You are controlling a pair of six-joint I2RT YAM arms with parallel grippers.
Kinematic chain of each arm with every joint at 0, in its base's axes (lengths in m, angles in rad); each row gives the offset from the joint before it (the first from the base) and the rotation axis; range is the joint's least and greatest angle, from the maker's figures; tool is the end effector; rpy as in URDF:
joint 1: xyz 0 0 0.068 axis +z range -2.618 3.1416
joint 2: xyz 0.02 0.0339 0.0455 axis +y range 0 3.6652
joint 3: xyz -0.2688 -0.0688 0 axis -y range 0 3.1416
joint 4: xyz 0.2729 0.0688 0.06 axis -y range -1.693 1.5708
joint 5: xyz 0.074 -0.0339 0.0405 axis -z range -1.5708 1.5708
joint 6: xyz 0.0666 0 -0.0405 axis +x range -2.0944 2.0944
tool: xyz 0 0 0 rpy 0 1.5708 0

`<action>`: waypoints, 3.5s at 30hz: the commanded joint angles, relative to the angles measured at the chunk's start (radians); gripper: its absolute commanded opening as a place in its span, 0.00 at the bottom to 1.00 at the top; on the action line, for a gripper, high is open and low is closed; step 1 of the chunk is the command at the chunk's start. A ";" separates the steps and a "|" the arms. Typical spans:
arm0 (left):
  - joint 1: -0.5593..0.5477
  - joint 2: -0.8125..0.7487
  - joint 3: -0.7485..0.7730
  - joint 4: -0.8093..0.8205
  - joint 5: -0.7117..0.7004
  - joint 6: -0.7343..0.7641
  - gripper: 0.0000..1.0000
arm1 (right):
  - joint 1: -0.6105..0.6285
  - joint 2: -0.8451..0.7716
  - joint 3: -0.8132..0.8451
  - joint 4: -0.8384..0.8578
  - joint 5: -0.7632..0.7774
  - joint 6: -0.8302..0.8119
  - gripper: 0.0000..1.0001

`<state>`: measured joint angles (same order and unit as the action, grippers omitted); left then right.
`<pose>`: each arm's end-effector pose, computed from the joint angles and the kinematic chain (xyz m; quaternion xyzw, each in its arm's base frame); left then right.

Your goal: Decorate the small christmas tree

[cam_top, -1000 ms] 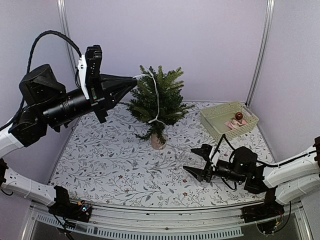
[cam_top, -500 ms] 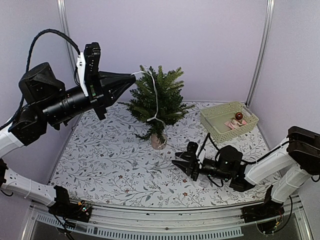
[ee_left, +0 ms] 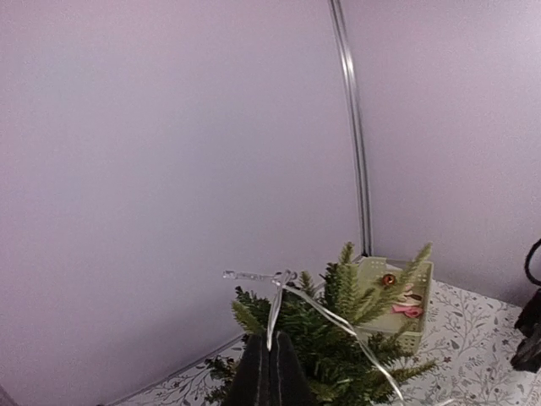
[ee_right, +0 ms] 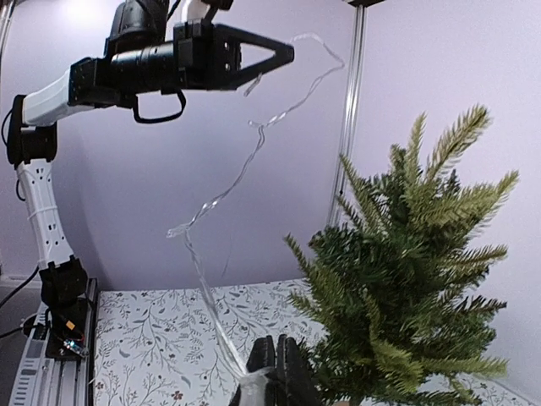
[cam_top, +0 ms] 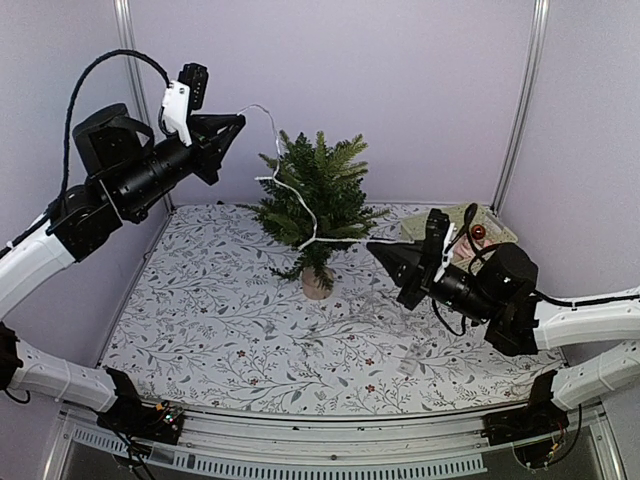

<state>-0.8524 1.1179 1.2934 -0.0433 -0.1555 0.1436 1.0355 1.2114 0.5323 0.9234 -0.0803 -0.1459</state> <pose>0.2047 -0.2185 0.4804 0.2624 0.6050 -0.2123 0.7211 0.1544 0.2708 0.2744 -0.3689 0.4933 0.3611 0.7001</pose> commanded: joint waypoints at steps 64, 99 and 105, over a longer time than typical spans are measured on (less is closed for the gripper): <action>0.090 0.240 0.277 -0.351 0.070 -0.128 0.00 | -0.451 0.347 0.703 -0.537 -0.097 0.303 0.00; 0.056 0.241 -0.003 -0.187 0.391 -0.280 0.00 | -0.451 0.349 0.744 -0.560 -0.136 0.251 0.00; 0.058 0.182 -0.004 -0.203 0.360 -0.250 0.21 | -0.451 0.352 0.744 -0.560 -0.141 0.251 0.00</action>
<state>-0.8036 1.3529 1.2919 -0.2527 0.2005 -0.1287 0.5861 1.5791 1.2503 0.3622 -0.2073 0.1131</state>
